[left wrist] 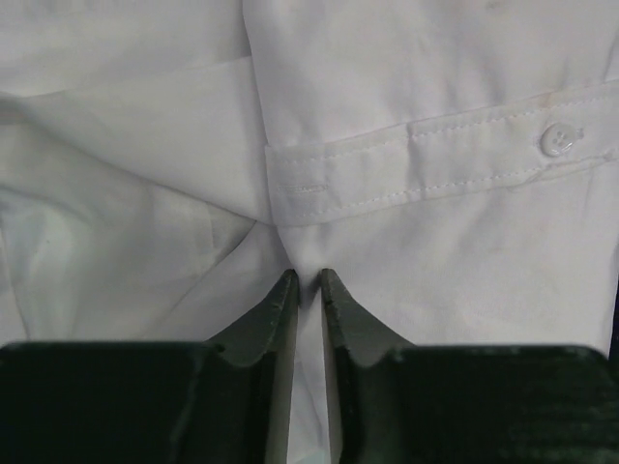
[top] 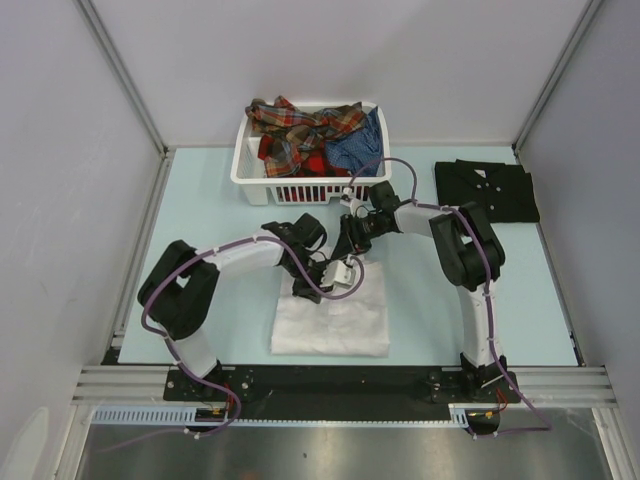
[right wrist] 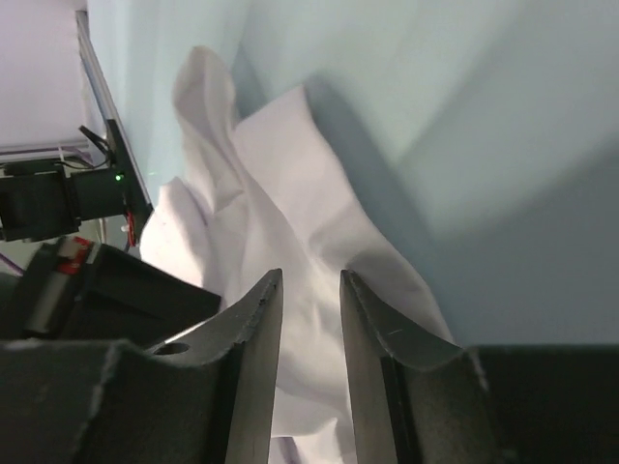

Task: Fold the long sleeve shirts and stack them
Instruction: Fold the shirt

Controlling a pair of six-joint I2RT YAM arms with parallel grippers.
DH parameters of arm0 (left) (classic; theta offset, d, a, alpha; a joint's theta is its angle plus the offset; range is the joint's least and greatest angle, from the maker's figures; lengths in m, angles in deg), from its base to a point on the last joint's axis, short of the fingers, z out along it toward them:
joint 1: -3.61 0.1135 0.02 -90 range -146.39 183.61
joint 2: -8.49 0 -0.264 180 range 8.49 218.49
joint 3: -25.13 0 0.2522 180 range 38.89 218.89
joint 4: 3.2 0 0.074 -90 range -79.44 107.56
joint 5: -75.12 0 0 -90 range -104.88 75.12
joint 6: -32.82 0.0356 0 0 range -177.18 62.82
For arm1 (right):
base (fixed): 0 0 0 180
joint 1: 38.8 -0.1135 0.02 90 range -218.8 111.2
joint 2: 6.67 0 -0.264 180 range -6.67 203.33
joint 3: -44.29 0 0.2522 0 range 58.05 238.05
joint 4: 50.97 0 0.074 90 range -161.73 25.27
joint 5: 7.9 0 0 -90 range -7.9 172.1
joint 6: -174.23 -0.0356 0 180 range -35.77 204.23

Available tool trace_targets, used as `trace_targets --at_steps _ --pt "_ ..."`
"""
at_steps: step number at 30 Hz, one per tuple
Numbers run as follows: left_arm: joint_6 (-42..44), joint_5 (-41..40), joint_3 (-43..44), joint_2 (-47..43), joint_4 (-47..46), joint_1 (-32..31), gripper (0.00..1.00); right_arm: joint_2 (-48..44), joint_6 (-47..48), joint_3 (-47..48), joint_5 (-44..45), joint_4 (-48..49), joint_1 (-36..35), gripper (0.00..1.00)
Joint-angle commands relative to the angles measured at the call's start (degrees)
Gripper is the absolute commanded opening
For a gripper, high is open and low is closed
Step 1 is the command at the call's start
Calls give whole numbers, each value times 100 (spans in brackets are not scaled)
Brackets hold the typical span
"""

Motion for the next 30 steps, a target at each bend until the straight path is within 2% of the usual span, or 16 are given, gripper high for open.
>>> trace_targets --at_steps 1,4,5,11,17,23,30 --pt "231 203 416 -233 435 -24 15 189 390 258 142 -265 58 35" --pt "223 212 627 -357 751 -16 1 190 505 241 124 -353 67 34" --pt "188 212 679 -366 813 -7 0 190 540 241 115 -388 84 34" --pt "-50 151 1399 -147 1033 292 0 189 672 276 106 -468 119 34" --pt "-111 -183 1901 327 823 643 0 225 751 364 80 -538 119 34" --pt "-208 -649 1630 618 -134 767 0 111 690 618 45 -591 146 34" --pt "-358 -543 1542 627 -399 767 0 -276 829 909 194 -765 225 37"
